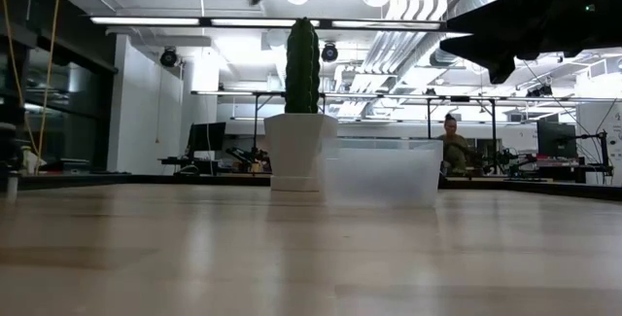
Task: Pick and place USB-C Cables
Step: Put the white black charger cable into the transparent bin
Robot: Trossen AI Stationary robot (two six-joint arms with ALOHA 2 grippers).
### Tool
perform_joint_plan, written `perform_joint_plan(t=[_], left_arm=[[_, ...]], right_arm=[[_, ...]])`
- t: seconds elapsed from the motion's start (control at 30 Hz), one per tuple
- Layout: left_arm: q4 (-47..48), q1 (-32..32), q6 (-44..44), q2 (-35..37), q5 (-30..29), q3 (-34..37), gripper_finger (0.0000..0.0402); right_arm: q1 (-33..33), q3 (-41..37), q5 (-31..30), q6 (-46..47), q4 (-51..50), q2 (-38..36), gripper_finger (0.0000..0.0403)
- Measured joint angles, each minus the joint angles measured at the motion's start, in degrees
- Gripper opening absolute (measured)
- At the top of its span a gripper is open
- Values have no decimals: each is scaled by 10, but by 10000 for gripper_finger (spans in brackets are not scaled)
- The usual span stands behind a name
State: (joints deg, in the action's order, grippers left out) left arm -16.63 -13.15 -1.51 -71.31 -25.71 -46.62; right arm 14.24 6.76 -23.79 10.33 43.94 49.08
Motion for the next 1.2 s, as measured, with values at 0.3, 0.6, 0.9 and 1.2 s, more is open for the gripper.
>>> perform_joint_plan(t=[0.3,0.6,0.9,1.2], left_arm=[[-419,121,89,-61,118,203,0],[-435,143,123,-77,174,210,0],[-435,144,120,-77,173,210,0],[-434,144,119,-77,172,210,0]], right_arm=[[0,0,0,-2,2,0,185],[0,0,0,-3,8,0,185],[0,0,0,-3,4,0,185],[0,0,0,-3,4,0,185]])
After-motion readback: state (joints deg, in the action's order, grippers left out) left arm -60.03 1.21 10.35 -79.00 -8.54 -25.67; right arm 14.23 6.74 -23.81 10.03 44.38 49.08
